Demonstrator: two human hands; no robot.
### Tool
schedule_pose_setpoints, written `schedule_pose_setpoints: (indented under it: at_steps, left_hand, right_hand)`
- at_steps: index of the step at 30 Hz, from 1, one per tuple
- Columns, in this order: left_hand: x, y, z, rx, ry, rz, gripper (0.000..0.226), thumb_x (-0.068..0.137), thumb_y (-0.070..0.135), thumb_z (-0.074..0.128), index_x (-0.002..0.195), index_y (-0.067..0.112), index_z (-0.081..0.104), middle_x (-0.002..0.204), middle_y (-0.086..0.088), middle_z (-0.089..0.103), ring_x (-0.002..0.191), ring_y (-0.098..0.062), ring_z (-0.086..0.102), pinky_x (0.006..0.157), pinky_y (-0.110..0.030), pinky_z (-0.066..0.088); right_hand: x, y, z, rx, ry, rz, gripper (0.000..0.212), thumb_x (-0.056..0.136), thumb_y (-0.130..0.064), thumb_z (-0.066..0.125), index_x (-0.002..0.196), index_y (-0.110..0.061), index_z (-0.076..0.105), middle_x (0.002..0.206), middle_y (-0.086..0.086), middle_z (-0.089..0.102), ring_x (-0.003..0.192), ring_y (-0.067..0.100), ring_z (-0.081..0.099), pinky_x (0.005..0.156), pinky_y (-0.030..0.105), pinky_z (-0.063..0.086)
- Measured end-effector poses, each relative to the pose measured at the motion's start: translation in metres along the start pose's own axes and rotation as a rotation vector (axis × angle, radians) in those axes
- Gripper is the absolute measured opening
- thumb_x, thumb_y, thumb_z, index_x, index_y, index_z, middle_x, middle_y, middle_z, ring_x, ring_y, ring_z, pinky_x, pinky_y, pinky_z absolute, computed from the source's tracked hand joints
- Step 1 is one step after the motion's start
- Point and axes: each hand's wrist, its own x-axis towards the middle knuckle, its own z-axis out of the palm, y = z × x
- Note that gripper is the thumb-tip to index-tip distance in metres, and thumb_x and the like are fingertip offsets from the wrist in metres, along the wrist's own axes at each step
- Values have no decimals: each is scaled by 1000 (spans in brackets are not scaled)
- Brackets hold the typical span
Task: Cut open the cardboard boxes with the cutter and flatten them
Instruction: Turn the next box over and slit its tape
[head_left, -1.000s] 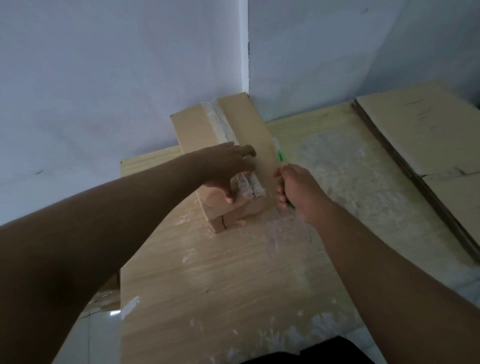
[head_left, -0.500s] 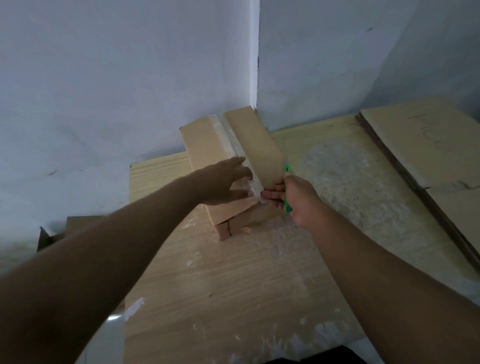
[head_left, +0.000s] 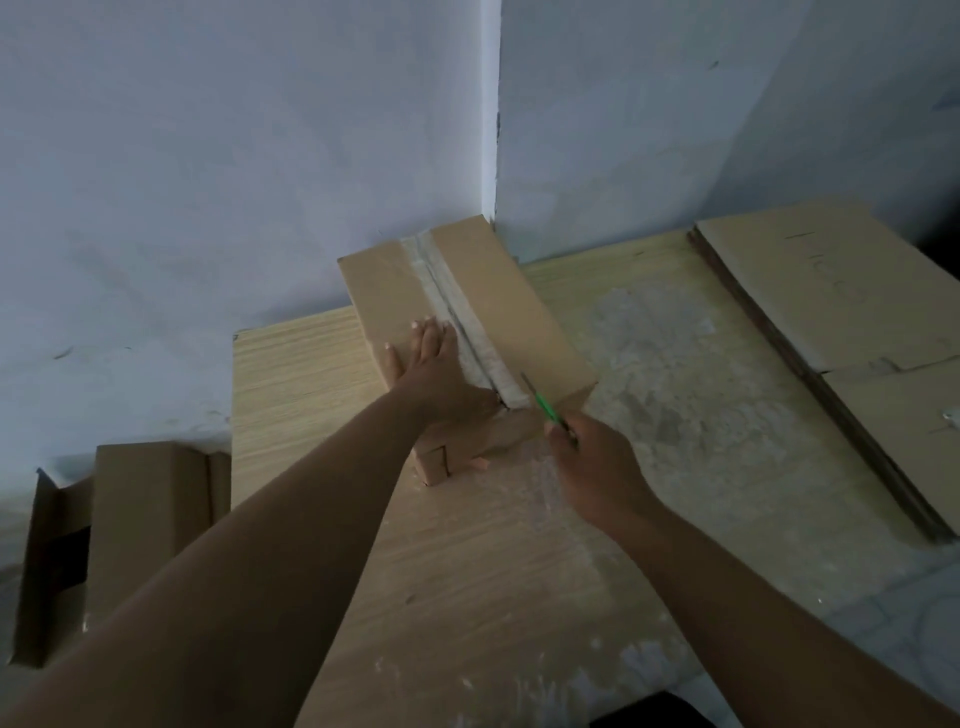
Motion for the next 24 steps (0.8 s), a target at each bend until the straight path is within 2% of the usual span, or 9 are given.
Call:
schedule_pose_setpoints:
  at_steps: [4, 7, 13, 18, 24]
  left_hand:
    - [-1, 5, 7, 22, 47, -35, 121, 84, 81, 53, 164, 14, -8, 171, -7, -19, 156, -22, -23, 122, -60, -17]
    - [-3, 6, 6, 43, 51, -45, 117, 87, 81, 48, 164, 14, -7, 172, -7, -17, 157, -23, -21, 121, -60, -17]
    - [-1, 4, 4, 28, 40, -55, 122, 83, 84, 50, 164, 15, -8, 172, -6, -17, 157, -22, -20, 119, -61, -18]
    - [-2, 3, 3, 4, 51, -45, 124, 81, 84, 53, 165, 15, -7, 172, -6, -15, 158, -21, -19, 119, -61, -18]
    - [-2, 2, 1, -19, 50, -43, 121, 83, 82, 52, 165, 14, -5, 173, -5, -11, 158, -21, -16, 120, -60, -18]
  right_hand:
    - [-37, 6, 8, -153, 19, -44, 32, 106, -36, 32, 100, -18, 58, 81, 1, 55, 76, 23, 56, 65, 36, 41]
    - [-47, 4, 8, -212, 25, -50, 30, 106, -35, 32, 105, -19, 58, 82, 0, 51, 75, 21, 54, 66, 38, 45]
    - [-39, -7, 12, -205, 65, -64, 29, 106, -32, 36, 95, -15, 58, 82, 3, 53, 76, 25, 55, 65, 38, 42]
    - [-33, -18, 16, -231, 75, -45, 31, 106, -32, 37, 97, -13, 60, 89, 6, 60, 83, 26, 59, 69, 38, 43]
    - [-25, -25, 16, -237, 60, -10, 28, 106, -31, 38, 88, -17, 54, 82, 1, 53, 81, 25, 59, 65, 33, 38]
